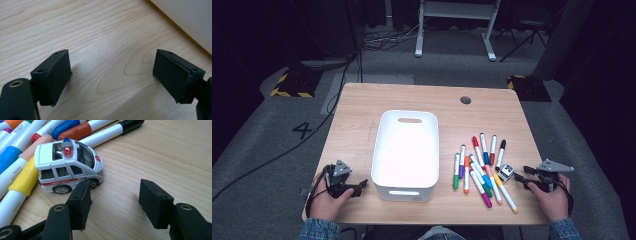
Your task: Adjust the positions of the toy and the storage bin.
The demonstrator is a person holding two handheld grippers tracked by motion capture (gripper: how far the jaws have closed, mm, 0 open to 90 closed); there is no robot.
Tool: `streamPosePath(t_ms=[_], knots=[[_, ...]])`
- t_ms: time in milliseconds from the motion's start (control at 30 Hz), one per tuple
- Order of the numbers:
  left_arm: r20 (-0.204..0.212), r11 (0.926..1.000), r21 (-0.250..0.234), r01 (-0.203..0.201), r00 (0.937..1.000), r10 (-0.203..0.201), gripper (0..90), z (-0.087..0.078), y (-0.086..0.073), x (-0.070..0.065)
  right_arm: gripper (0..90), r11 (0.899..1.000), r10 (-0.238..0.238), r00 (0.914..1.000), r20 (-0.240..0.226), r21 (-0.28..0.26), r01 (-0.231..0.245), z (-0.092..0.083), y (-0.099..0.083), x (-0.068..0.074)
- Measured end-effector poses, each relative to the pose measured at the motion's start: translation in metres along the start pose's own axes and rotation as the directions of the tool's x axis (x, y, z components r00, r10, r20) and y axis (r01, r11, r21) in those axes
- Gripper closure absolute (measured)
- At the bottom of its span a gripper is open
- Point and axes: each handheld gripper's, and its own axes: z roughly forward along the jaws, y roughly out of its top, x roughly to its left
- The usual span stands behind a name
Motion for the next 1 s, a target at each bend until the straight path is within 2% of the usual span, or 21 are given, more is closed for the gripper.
streamPosePath(t_ms=[467, 767, 867, 967, 1000], knots=[[-0.001, 1.0, -0.002, 0.004, 1.0, -0.004, 15.0, 0.0006, 0.0006, -0.0003, 43.5, 1.0, 0.008, 0.9999, 0.012, 0.0, -0.008, -0.0003, -0.0003, 0.001], [-0.006, 1.0, 0.0, 0.001, 1.0, -0.001, 15.0, 0.0006, 0.0008, -0.0003, 49.1, 1.0, 0.008, 0.9999, 0.011, 0.014, -0.009, -0.0023, 0.0005, 0.0006], [-0.005, 1.0, 0.0, 0.003, 1.0, -0.003, 14.9, 0.0007, 0.0011, -0.0004, 47.9, 0.999, 0.033, 0.9994, 0.011, 0.014, -0.033, -0.0032, 0.0005, 0.0016], [-0.01, 1.0, -0.002, 0.004, 0.9999, -0.004, 15.0, 0.001, 0.001, -0.0008, 47.4, 0.998, 0.055, 0.9981, -0.028, -0.007, -0.055, -0.0061, 0.0052, 0.0033], [-0.01, 1.0, -0.003, 0.003, 0.9999, -0.003, 14.9, 0.001, 0.001, -0.0007, 47.5, 0.999, 0.042, 0.9987, -0.027, -0.011, -0.042, -0.0077, 0.0082, 0.0039]])
